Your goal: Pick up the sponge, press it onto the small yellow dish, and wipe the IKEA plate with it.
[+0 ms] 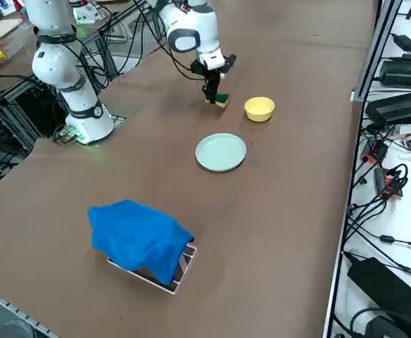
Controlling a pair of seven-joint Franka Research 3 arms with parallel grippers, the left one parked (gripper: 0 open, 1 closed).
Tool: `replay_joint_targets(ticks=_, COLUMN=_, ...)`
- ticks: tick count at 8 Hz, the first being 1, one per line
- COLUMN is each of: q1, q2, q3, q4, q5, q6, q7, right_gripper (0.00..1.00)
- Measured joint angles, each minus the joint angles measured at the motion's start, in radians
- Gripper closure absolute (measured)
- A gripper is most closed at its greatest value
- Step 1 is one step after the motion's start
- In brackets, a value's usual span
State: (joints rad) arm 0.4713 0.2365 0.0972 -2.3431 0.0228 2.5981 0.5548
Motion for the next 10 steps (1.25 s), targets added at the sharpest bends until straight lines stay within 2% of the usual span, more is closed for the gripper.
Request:
replay_joint_targets(ticks=2, q1=-0.011, q2=-0.044, q3=-0.008, q4=0.051, q5=0.000, q6=-0.113, q7=0.000, right_gripper=0.89)
replay_joint_targets(ticks=3, q1=-0.020, q2=-0.045, q3=-0.010, q4=0.112, q5=0.000, q6=-0.203, q7=0.000, right_gripper=0.89)
replay_joint_targets(ticks=5, q1=-0.052, q2=0.000, q3=-0.011, q4=0.301, q5=0.002, q6=-0.429, q7=-0.002, right_gripper=0.89)
replay_joint_targets(ticks=6, q1=-0.073, q2=0.040, q3=-0.011, q4=0.385, q5=0.029, q6=-0.499, q7=-0.024, right_gripper=0.89)
replay_joint_targets(ticks=8, q1=-0.115, q2=0.120, q3=-0.012, q4=0.488, q5=0.125, q6=-0.536, q7=-0.147, right_gripper=0.89)
replay_joint_targets(ticks=10, q1=-0.148, q2=0.180, q3=-0.012, q4=0.548, q5=0.150, q6=-0.551, q7=-0.221, right_gripper=0.89)
